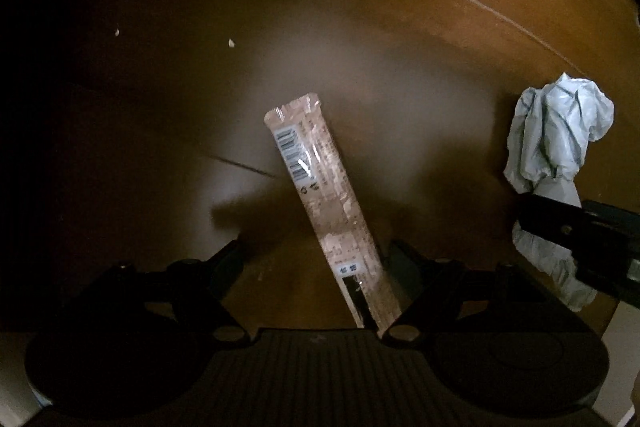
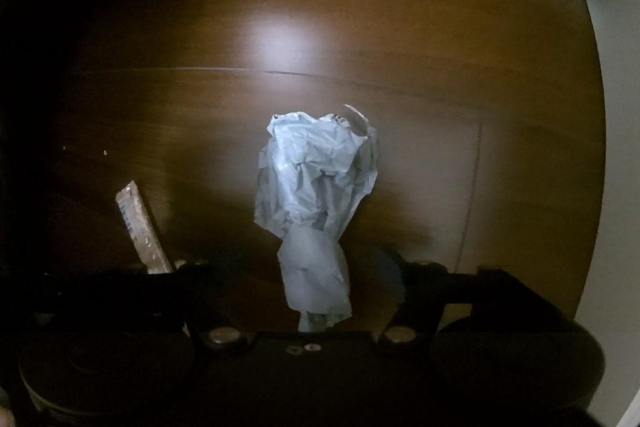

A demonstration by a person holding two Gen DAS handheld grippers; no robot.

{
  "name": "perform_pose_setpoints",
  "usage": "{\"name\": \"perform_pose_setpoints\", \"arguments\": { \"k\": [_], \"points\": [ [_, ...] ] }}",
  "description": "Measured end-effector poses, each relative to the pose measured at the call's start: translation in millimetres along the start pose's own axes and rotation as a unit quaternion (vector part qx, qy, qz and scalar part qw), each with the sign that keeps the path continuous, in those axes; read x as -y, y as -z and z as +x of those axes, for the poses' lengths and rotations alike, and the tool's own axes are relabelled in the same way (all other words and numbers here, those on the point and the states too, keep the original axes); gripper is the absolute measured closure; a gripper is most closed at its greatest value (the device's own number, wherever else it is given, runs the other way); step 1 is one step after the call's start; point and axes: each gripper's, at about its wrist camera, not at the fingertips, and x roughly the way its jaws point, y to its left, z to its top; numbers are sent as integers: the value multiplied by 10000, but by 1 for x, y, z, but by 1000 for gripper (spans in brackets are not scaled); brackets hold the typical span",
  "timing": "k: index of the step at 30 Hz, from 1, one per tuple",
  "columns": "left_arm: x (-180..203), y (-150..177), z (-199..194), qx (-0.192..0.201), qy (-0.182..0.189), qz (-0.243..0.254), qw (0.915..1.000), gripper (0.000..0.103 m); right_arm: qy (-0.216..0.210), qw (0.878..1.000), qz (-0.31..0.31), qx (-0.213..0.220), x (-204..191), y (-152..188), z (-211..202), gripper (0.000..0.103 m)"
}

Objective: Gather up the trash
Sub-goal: 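Grasp the pink snack stick wrapper with the left tool while the right tool grasps the grey paper, then lift the snack stick wrapper and grey paper up over the teal bin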

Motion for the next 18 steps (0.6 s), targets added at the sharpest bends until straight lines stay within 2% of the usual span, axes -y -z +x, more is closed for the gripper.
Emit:
{"name": "perform_pose_setpoints", "arguments": {
  "k": [3,4,5,7,9,13,18],
  "points": [
    [3,2,-5,96,6,14,10000,45,65,10000,26,23,-2,0,4,57],
    [5,3,-7,116,9,27,9999,55,75,10000,30,27,-2,2,6,63],
    [5,3,-8,122,12,45,9999,66,111,9999,35,34,-5,2,7,66],
    [0,2,-11,130,45,61,9999,75,129,9999,62,65,-5,4,6,67],
    [-4,0,-12,108,168,74,9998,78,143,9998,108,111,-4,5,4,68],
    [-16,-1,-17,118,75,121,9998,78,128,9993,252,261,-4,11,-3,73],
    [-34,6,-47,120,130,59,9998,79,-64,9969,711,329,4,21,-39,74]
  ]
}}
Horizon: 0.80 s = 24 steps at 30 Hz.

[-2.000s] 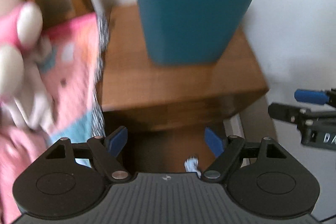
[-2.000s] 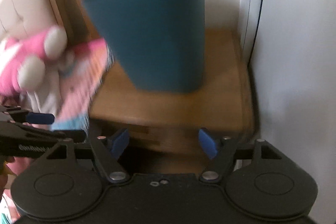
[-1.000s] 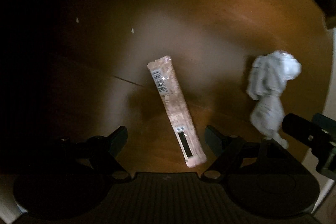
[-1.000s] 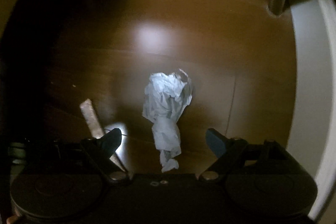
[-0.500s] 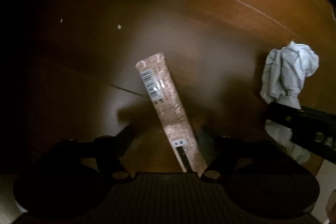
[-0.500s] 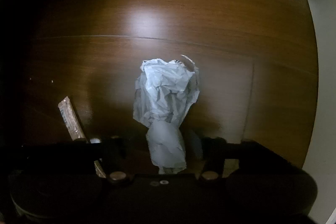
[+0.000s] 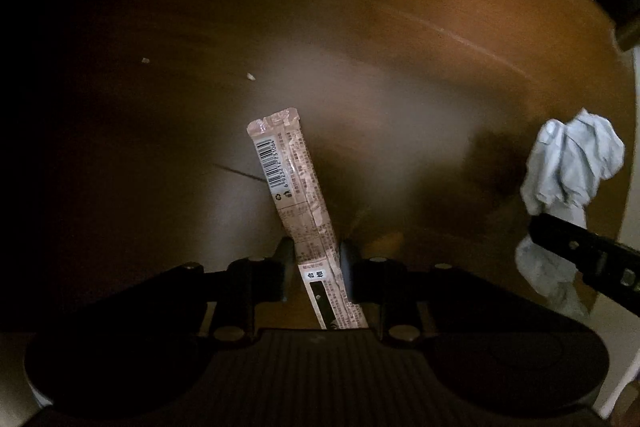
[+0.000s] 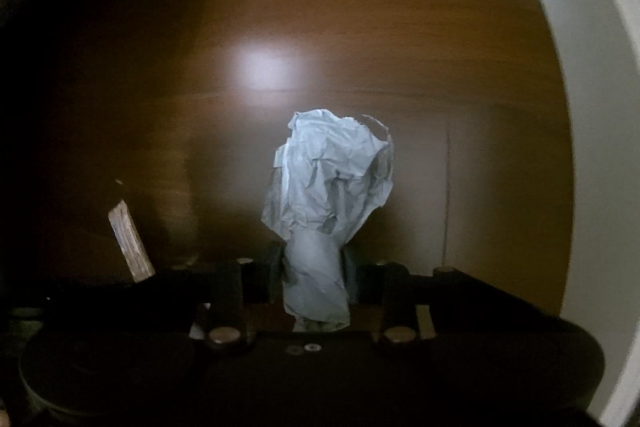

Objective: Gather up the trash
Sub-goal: 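Lift the snack stick wrapper and grey paper up over the teal bin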

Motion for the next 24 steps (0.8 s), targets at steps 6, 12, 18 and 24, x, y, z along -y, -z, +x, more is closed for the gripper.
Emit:
{"name": "perform_pose_setpoints", "arguments": {
  "k": [6,12,18,24],
  "points": [
    [-15,-1,-78,48,52,45,10000,79,-7,9999,-2,120,-6,8,-77,74],
    [-23,2,-197,164,258,204,9993,79,35,9994,-81,346,-37,8,-191,74],
    [-39,-10,-336,469,429,531,9966,79,71,9980,-71,618,-74,-8,-328,74],
    [-18,-22,-463,855,644,959,9896,79,-25,9947,-165,1010,-121,-28,-449,74]
  ]
}}
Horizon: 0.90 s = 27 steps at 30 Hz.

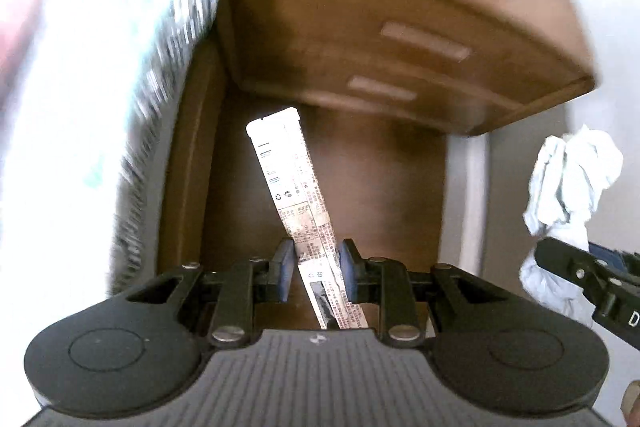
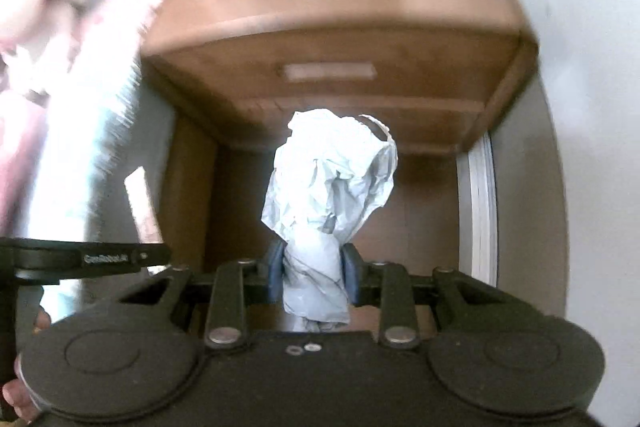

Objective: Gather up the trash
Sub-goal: 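Lift the snack stick wrapper and grey paper up over the teal bin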

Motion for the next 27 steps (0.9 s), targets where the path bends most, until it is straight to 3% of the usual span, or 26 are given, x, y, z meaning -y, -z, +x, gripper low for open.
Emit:
{"name": "perform_pose_setpoints", "arguments": {
  "k": [6,14,21,27],
  "points": [
    [17,-42,-113,427,121,431,9981,78,-75,9988,-162,448,-39,-49,-104,74],
    [36,-99,-233,1244,264,1089,9859,78,75,9933,18,1151,-62,-109,-192,73],
    [53,-143,-267,1614,387,1185,9790,78,162,9851,-137,1707,-65,-158,-232,73],
    [89,-205,-284,1933,191,1208,9735,78,19,9795,-413,1970,-47,-226,-231,73]
  ]
}}
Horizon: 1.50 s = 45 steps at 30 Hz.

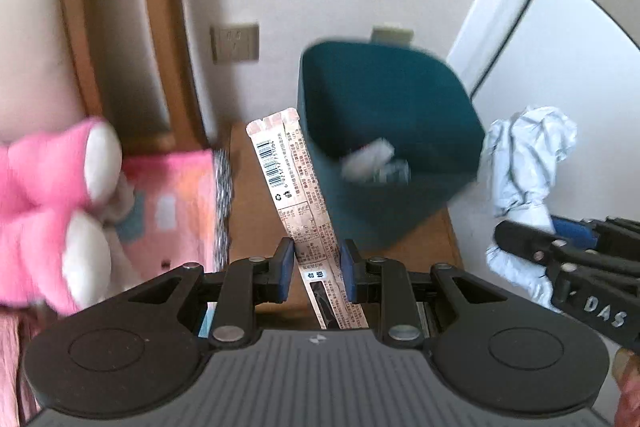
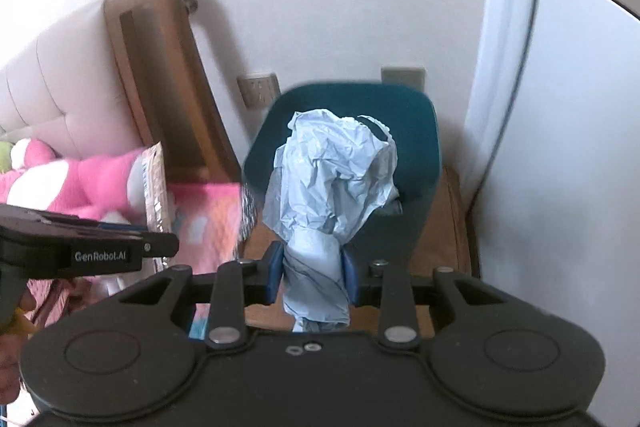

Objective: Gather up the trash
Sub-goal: 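Lift the snack stick wrapper and grey paper up over the teal bin, then open the left tool into the bin while the right tool releases the grey paper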

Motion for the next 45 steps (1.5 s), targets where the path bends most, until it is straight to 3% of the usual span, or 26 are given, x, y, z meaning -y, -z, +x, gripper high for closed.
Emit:
{"name": "perform_pose_setpoints", "arguments": {
  "k": [5,15,27,35,38,42,45],
  "points": [
    [24,-68,30,-83,-212,-15,9997,78,-96,9998,-126,-145,29,-57,52,73],
    [63,-133,126,-753,-646,208,9949,78,-191,9951,-512,-824,55,-86,129,73],
    [78,-129,204,-1555,-931,556,9819,78,-131,9858,-726,-1507,67,-76,189,70],
    [77,-122,232,-1980,-875,575,9746,77,-157,9831,-1027,-1504,65,-79,192,63],
    [74,-122,233,-1973,-798,451,9760,76,-258,9835,-982,-1500,65,-82,190,48],
    [71,-126,227,-1905,-721,283,9786,73,-299,9846,-938,-1446,64,-85,185,47],
    [68,-127,220,-1797,-686,195,9811,64,-280,9856,-899,-1405,65,-90,180,47]
  ]
}}
